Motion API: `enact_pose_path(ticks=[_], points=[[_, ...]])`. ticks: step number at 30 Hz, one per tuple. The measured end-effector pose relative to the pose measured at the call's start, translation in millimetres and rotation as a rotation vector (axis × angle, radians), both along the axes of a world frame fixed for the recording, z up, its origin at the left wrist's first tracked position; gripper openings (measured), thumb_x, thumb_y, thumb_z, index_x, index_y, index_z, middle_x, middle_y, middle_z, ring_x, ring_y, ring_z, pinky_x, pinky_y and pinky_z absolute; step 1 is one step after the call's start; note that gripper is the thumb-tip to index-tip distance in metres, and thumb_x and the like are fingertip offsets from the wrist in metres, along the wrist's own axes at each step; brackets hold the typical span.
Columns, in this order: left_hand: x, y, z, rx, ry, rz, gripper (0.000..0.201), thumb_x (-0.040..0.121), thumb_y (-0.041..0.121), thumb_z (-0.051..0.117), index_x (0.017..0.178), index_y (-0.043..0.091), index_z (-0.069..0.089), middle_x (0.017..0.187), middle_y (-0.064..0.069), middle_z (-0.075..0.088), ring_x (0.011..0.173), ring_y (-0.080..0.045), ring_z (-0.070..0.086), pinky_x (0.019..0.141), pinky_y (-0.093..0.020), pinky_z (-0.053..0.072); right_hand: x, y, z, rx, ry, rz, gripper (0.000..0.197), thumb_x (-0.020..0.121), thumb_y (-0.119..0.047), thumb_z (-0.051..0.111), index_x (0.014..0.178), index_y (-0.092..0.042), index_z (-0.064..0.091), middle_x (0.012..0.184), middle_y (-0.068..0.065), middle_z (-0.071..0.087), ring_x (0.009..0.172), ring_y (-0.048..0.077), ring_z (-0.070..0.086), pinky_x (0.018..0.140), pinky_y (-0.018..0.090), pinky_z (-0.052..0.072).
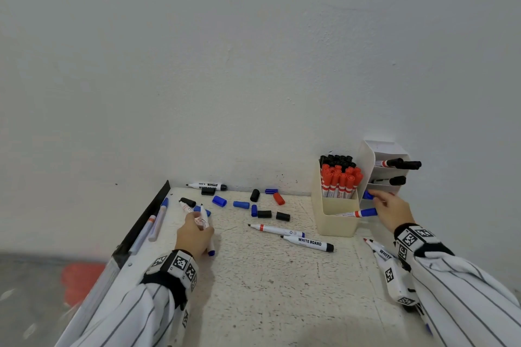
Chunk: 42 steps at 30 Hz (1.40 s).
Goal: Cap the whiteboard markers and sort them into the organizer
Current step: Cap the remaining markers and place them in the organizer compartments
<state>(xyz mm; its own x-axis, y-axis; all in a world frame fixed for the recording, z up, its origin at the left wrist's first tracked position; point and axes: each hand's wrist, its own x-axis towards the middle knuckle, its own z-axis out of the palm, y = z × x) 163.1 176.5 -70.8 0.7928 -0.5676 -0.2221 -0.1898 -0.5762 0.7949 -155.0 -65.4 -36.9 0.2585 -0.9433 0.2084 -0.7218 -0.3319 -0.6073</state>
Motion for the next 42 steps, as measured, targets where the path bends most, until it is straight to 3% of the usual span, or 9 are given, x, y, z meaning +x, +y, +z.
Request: enact_pose_path(ticks=[8, 10, 14, 16, 19, 22, 26, 37, 42], points=[[-1, 1, 0, -0.018, 0.038, -0.008, 0.046, 0.089, 0.014, 0.056, 0.132, 0.015, 0.041, 0.124, -0.015, 0.055, 0.108, -0.027, 0.054, 0.092, -0.034, 0.045, 33, 43, 26, -0.420, -0.339, 0.043, 0.022, 0.091, -0.011, 0.045, 0.090, 0.001, 0.063, 0.083, 0.006, 0.058, 0.070, 0.015, 0.050, 0.065, 0.021, 0.036], [-3, 1, -1, -0.029, 0.044, -0.011, 0.044, 0.089, 0.014, 0.057, 0.131, 0.014, 0.043, 0.121, -0.013, 0.056, 0.107, -0.026, 0.054, 0.093, -0.034, 0.045, 53, 55, 37, -0.394, -0.396, 0.166, 0.017, 0.091, -0.004, 0.047, 0.091, -0.005, 0.064, 0.078, 0.003, 0.060, 0.060, 0.002, 0.050, 0.059, 0.009, 0.036], [-7, 1, -2, -0.033, 0.050, -0.027, 0.044, 0.090, 0.014, 0.054, 0.132, 0.014, 0.042, 0.122, -0.011, 0.056, 0.109, -0.024, 0.053, 0.096, -0.032, 0.044, 101, 74, 48, -0.176, -0.382, 0.378, 0.019, 0.091, -0.002, 0.047, 0.092, -0.013, 0.062, 0.064, -0.005, 0.055, 0.048, 0.004, 0.045, 0.046, 0.008, 0.038], [-7, 1, -3, -0.038, 0.054, -0.031, 0.044, 0.091, 0.014, 0.053, 0.134, 0.014, 0.041, 0.125, -0.011, 0.055, 0.113, -0.024, 0.052, 0.099, -0.033, 0.043, 123, 77, 44, -0.062, -0.316, 0.433, 0.019, 0.092, -0.005, 0.047, 0.095, -0.013, 0.064, 0.071, -0.008, 0.057, 0.056, 0.008, 0.049, 0.049, 0.009, 0.040], [-7, 0, -2, -0.036, 0.057, -0.043, 0.045, 0.092, 0.012, 0.051, 0.136, 0.016, 0.040, 0.128, -0.009, 0.053, 0.116, -0.022, 0.050, 0.099, -0.031, 0.040, 150, 76, 33, 0.095, -0.146, 0.468, 0.021, 0.092, -0.009, 0.048, 0.104, -0.015, 0.064, 0.095, -0.005, 0.061, 0.085, 0.011, 0.054, 0.073, 0.019, 0.044], [-6, 0, -2, -0.057, 0.062, -0.049, 0.045, 0.092, 0.010, 0.049, 0.136, 0.016, 0.040, 0.130, -0.009, 0.053, 0.117, -0.021, 0.050, 0.099, -0.030, 0.040, 169, 73, 19, 0.205, 0.095, 0.455, 0.032, 0.094, -0.011, 0.046, 0.125, -0.012, 0.055, 0.126, 0.004, 0.056, 0.113, 0.018, 0.050, 0.094, 0.027, 0.037], [-6, -1, -1, -0.067, 0.082, -0.066, 0.047, 0.093, 0.007, 0.047, 0.138, 0.017, 0.038, 0.133, -0.008, 0.050, 0.121, -0.021, 0.047, 0.100, -0.029, 0.039, 187, 57, -2, 0.291, 0.407, 0.467, 0.042, 0.095, -0.014, 0.043, 0.137, -0.011, 0.042, 0.144, 0.008, 0.041, 0.132, 0.023, 0.038, 0.109, 0.031, 0.028], [-4, -1, -3, -0.132, 0.155, -0.065, 0.048, 0.093, 0.005, 0.046, 0.138, 0.020, 0.039, 0.130, -0.006, 0.051, 0.099, -0.007, 0.045, 0.077, -0.012, 0.039, 238, 27, -29, 0.280, 0.561, 0.372, 0.047, 0.089, -0.008, 0.048, 0.135, -0.010, 0.039, 0.134, 0.013, 0.046, 0.119, 0.027, 0.047, 0.099, 0.034, 0.039], [-3, -3, -5, -0.155, 0.195, -0.053, 0.048, 0.093, 0.005, 0.046, 0.138, 0.020, 0.039, 0.131, -0.005, 0.051, 0.098, -0.006, 0.044, 0.079, -0.016, 0.040, 245, 28, -27, 0.191, 0.754, 0.310, 0.037, 0.088, -0.018, 0.048, 0.125, -0.016, 0.044, 0.129, 0.013, 0.047, 0.115, 0.028, 0.046, 0.093, 0.034, 0.039]])
